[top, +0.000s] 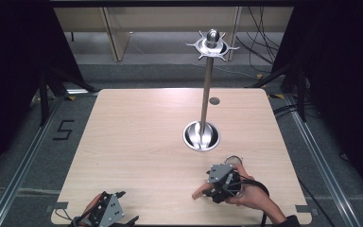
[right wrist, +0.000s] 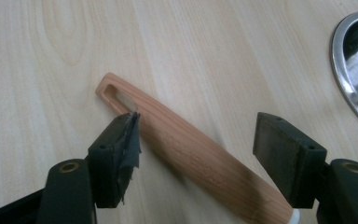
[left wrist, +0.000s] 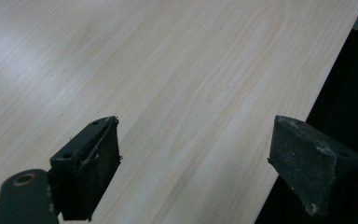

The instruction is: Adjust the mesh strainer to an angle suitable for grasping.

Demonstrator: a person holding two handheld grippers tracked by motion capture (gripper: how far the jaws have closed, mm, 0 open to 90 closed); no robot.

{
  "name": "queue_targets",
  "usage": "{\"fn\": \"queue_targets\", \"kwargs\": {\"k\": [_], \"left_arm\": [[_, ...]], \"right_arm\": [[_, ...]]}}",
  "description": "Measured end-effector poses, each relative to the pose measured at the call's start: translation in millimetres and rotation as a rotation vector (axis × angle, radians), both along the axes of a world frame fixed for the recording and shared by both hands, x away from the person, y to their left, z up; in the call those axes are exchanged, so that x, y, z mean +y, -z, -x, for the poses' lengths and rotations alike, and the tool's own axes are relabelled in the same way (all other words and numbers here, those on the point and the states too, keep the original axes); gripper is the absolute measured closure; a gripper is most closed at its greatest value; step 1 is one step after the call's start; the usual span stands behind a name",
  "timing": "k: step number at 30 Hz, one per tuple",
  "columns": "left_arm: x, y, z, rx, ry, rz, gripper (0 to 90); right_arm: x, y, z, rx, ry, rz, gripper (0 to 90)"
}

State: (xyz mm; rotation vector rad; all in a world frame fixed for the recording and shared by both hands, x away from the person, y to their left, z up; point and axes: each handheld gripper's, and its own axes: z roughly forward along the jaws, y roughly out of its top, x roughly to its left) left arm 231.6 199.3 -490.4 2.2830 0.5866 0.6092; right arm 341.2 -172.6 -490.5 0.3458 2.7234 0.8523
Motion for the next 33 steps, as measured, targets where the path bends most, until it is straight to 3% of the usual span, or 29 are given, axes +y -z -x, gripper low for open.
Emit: {"fn": "queue_targets", "kwargs": {"k": [6, 8, 12, 13, 15, 16, 17, 19, 21, 23, 24, 25, 28, 30, 31, 33], "left_arm": [[-0.2, -0.1, 0.2, -0.002, 0.001, 0.001, 15.4], [-0.5, 0.4, 1.3, 0.015, -0.005, 0.004, 15.4], [-0.2, 0.0, 0.4, 0.0, 0.001, 0.002, 15.4], [-0.3, 0.4, 1.1, 0.015, -0.004, 0.003, 15.4], [-0.4, 0.4, 1.0, 0.015, -0.005, 0.003, 15.4], [-0.3, -0.1, 0.4, 0.0, 0.001, 0.002, 15.4], [-0.2, -0.2, 0.4, -0.001, 0.002, 0.002, 15.4], [-0.3, -0.1, 0.3, -0.001, 0.002, 0.002, 15.4], [-0.4, 0.4, 1.2, 0.015, -0.004, 0.003, 15.4], [-0.5, 0.1, 0.4, 0.002, 0.003, 0.003, 15.4], [-0.4, 0.3, 0.9, 0.018, 0.001, 0.001, 15.4], [-0.9, 0.8, 0.9, 0.023, 0.001, 0.006, 15.4], [-0.3, -0.6, 0.4, 0.003, 0.004, -0.007, 15.4], [-0.2, 0.4, 1.1, 0.018, -0.002, 0.002, 15.4], [-0.1, 0.0, 0.4, 0.003, 0.005, -0.001, 15.4], [-0.5, -0.1, 1.1, 0.019, -0.005, -0.009, 15.4]], "right_arm": [[-2.7, 3.6, -6.1, 0.012, -0.001, 0.031, 33.2], [-3.2, 3.9, -6.6, 0.015, -0.01, 0.027, 33.4], [-4.5, 3.7, -8.0, 0.025, -0.009, 0.033, 34.3], [-5.4, 3.7, -6.6, 0.042, 0.023, 0.04, 34.5], [-6.1, 5.5, -8.7, 0.039, 0.021, 0.052, 34.5], [-6.1, 6.3, -11.6, 0.027, -0.015, 0.048, 35.2], [-6.6, 5.5, -9.9, 0.05, 0.019, 0.047, 36.6], [-6.4, 5.5, -11.8, 0.04, -0.007, 0.051, 38.4], [-7.8, 5.4, -11.5, 0.066, 0.027, 0.046, 39.2], [-8.8, 5.3, -13.7, 0.079, 0.041, 0.036, 40.4], [-8.7, 5.4, -16.8, 0.086, 0.045, 0.038, 41.5], [-8.8, 4.4, -17.2, 0.11, 0.091, 0.046, 43.8], [-7.5, 3.0, -23.3, 0.114, 0.106, 0.062, 47.4], [-6.4, 2.9, -24.8, 0.129, 0.101, 0.064, 49.6], [-6.7, 0.6, -24.2, 0.16, 0.11, 0.077, 51.4], [-5.3, 0.1, -24.2, 0.164, 0.12, 0.091, 54.5]]}}
